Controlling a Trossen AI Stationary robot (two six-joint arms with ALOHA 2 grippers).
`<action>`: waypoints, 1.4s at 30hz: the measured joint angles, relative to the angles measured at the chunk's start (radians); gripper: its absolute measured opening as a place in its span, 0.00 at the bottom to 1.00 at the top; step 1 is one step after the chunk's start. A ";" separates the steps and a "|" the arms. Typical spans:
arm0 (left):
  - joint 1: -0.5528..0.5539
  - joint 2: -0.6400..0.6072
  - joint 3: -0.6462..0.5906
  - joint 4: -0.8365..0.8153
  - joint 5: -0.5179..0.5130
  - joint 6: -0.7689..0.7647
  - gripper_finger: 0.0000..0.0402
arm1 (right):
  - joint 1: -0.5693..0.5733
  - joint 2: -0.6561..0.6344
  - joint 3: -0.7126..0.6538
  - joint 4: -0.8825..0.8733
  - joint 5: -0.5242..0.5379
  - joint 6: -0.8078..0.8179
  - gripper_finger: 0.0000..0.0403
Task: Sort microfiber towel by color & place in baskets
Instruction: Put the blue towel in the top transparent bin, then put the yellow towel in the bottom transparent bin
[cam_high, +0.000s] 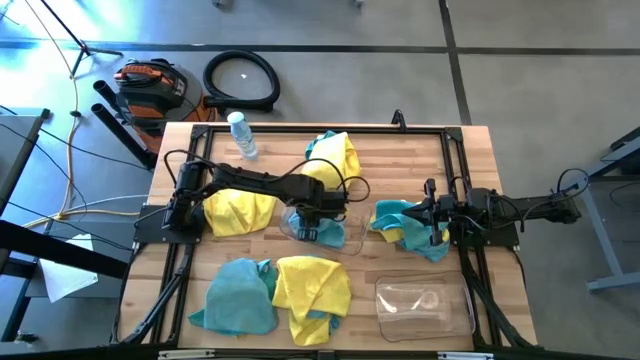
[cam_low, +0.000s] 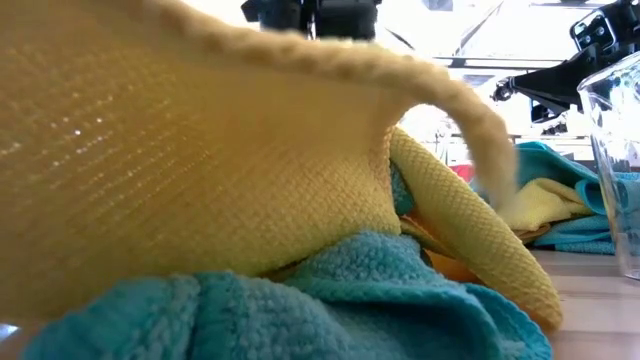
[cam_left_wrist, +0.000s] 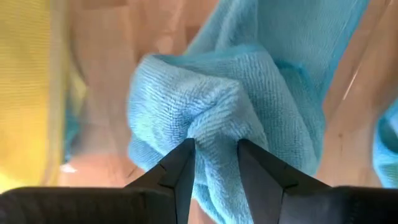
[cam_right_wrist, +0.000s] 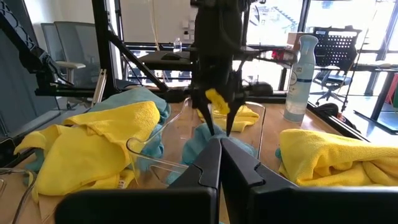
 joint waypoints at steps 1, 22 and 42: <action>0.000 0.000 0.022 -0.018 -0.001 -0.014 0.28 | 0.000 0.000 0.000 0.000 0.000 0.000 0.00; -0.098 -0.015 0.280 -0.363 0.017 -0.430 0.28 | 0.000 0.000 0.000 0.000 0.000 0.000 0.00; -0.252 -0.495 -0.244 -0.070 -0.121 -0.598 0.27 | 0.011 0.131 0.186 -0.055 0.216 0.114 0.00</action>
